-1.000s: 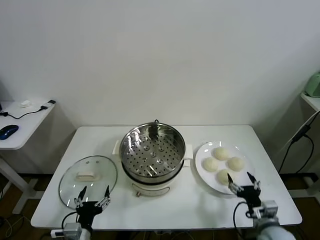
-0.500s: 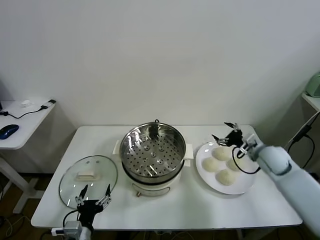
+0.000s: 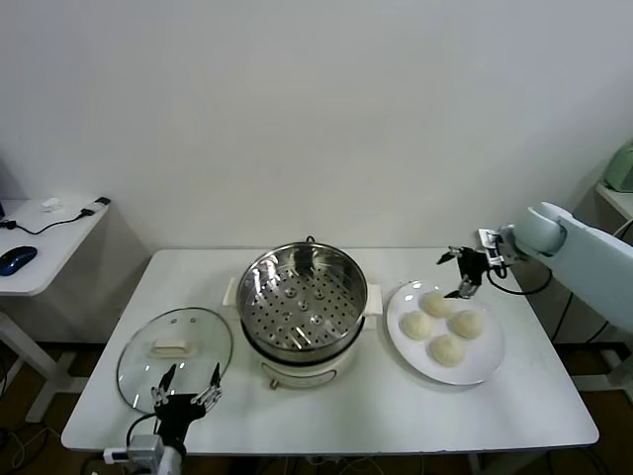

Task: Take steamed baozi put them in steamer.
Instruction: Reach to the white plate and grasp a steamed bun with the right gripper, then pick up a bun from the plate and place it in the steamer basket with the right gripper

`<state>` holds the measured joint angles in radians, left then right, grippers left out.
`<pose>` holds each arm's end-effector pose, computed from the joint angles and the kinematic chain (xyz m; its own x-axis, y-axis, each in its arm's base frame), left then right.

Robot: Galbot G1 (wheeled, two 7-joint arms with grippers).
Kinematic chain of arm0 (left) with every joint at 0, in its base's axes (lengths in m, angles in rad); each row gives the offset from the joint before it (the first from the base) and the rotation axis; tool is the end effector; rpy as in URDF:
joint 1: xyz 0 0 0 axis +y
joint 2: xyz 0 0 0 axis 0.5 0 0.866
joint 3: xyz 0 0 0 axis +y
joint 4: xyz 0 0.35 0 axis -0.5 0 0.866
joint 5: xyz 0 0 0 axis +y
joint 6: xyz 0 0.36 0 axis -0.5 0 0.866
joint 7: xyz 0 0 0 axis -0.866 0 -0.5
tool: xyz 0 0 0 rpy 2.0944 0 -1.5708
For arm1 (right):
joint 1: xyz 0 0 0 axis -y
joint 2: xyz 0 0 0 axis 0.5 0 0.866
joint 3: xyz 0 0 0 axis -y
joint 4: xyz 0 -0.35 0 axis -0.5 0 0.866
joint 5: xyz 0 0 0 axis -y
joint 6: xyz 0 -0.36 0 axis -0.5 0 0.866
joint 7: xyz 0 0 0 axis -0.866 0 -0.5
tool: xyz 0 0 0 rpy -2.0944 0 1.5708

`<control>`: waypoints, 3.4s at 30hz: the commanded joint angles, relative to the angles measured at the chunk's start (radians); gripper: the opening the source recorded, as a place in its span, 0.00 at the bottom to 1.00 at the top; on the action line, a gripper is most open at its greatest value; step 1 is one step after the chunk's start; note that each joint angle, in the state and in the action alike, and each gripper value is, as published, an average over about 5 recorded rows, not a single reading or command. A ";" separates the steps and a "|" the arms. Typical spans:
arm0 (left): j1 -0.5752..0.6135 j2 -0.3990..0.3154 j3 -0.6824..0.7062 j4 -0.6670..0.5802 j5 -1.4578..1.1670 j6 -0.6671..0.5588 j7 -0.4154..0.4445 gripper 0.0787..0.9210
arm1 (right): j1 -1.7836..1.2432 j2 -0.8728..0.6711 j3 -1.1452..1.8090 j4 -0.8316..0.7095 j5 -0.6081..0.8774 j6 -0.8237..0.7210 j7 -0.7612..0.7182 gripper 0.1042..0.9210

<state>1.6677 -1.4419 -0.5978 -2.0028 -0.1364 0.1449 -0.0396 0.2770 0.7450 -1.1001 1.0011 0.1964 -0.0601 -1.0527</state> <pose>0.1522 0.0497 -0.3478 -0.9455 -0.0541 0.3210 -0.0481 0.9985 0.0266 0.5697 -0.1948 -0.1599 -0.2000 -0.1932 0.9606 -0.9779 -0.0221 -0.2081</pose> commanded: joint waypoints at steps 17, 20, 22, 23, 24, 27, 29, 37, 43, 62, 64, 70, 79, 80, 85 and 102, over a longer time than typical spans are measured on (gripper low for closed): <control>-0.010 0.001 0.008 0.036 -0.007 -0.007 -0.001 0.88 | -0.121 0.297 0.033 -0.430 -0.047 -0.061 0.030 0.88; -0.014 0.000 0.012 0.037 -0.005 -0.006 -0.001 0.88 | -0.133 0.316 0.048 -0.455 -0.053 -0.059 0.031 0.88; -0.017 0.000 0.014 0.039 -0.004 -0.005 -0.001 0.88 | -0.139 0.328 0.057 -0.467 -0.057 -0.058 0.032 0.88; -0.018 -0.001 0.015 0.039 -0.004 -0.004 -0.001 0.88 | -0.141 0.334 0.061 -0.474 -0.059 -0.058 0.031 0.88; -0.018 -0.001 0.016 0.039 -0.004 -0.004 -0.001 0.88 | -0.142 0.340 0.064 -0.480 -0.062 -0.058 0.029 0.88; -0.021 -0.001 0.017 0.039 -0.003 -0.002 -0.001 0.88 | -0.143 0.349 0.068 -0.493 -0.067 -0.052 0.021 0.86; -0.023 -0.002 0.017 0.038 -0.003 0.000 -0.001 0.88 | -0.143 0.354 0.071 -0.499 -0.068 -0.047 0.015 0.82; -0.018 -0.005 0.019 0.028 -0.001 0.002 -0.002 0.88 | -0.096 0.315 0.032 -0.417 -0.038 -0.053 -0.012 0.67; -0.005 -0.017 0.026 0.007 0.013 0.004 -0.002 0.88 | 0.134 0.249 -0.142 -0.245 0.077 -0.035 -0.037 0.64; 0.015 -0.016 0.038 -0.026 0.020 0.012 -0.006 0.88 | 0.612 0.567 -0.438 0.302 0.273 0.445 -0.051 0.64; 0.018 -0.015 0.036 -0.028 0.018 0.010 -0.007 0.88 | 0.550 0.594 -0.424 0.247 0.162 0.555 -0.046 0.64; 0.023 -0.013 0.033 -0.024 0.017 0.004 -0.008 0.88 | 0.372 0.648 -0.351 0.037 -0.092 0.716 -0.034 0.64; 0.027 -0.012 0.035 -0.020 0.018 0.003 -0.009 0.88 | 0.224 0.707 -0.234 -0.174 -0.317 0.809 -0.003 0.64; 0.027 -0.012 0.035 -0.019 0.018 0.003 -0.009 0.88 | 0.215 0.712 -0.227 -0.189 -0.327 0.813 0.001 0.64; 0.025 -0.009 0.035 -0.018 0.018 0.003 -0.010 0.88 | 0.179 0.732 -0.200 -0.251 -0.360 0.816 0.024 0.64; 0.018 -0.004 0.034 -0.021 -0.015 0.012 -0.012 0.88 | 0.162 0.772 -0.176 -0.341 -0.285 0.830 0.048 0.83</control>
<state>1.6865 -1.4463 -0.5639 -2.0232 -0.1412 0.1545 -0.0518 0.4483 1.5022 -1.2869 0.6998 -0.1208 0.7419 -1.0096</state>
